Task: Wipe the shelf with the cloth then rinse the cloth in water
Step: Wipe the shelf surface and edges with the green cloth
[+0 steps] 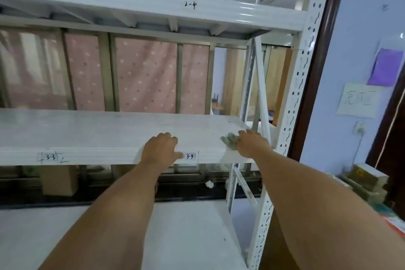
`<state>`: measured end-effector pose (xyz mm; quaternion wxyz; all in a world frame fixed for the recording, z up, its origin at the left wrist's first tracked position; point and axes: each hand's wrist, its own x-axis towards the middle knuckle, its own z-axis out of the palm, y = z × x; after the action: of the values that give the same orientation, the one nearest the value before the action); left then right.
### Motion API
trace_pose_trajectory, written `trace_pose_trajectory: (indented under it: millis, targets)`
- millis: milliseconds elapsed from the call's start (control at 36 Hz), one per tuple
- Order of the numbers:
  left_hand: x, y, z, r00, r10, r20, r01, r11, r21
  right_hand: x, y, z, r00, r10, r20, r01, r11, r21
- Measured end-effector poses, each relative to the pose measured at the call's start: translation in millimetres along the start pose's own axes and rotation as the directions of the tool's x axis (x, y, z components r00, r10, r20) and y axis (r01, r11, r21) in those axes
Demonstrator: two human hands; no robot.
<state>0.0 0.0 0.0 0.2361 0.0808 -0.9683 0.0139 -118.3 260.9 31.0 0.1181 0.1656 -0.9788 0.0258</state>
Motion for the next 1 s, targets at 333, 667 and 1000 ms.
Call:
trace_pose_trajectory:
  millis: [333, 667, 1000]
  targets:
    - [3.9, 17.2, 29.8, 0.934, -0.289, -0.21, 0.159, 0.863, -0.48, 20.8, 37.7, 7.6, 0.995, -0.047, -0.09, 0.047, 0.999, -0.003]
    - [2.7, 7.6, 47.9, 0.889, -0.235, -0.392, 0.078, 0.923, -0.377, 46.7, 37.9, 21.4, 0.981, -0.012, 0.195, -0.013, 0.992, 0.126]
    - [1.1, -3.3, 60.6, 0.854, -0.085, -0.513, -0.092, 0.946, -0.31, 34.7, -32.6, 28.6, 0.969, 0.137, 0.206, -0.167, 0.976, 0.139]
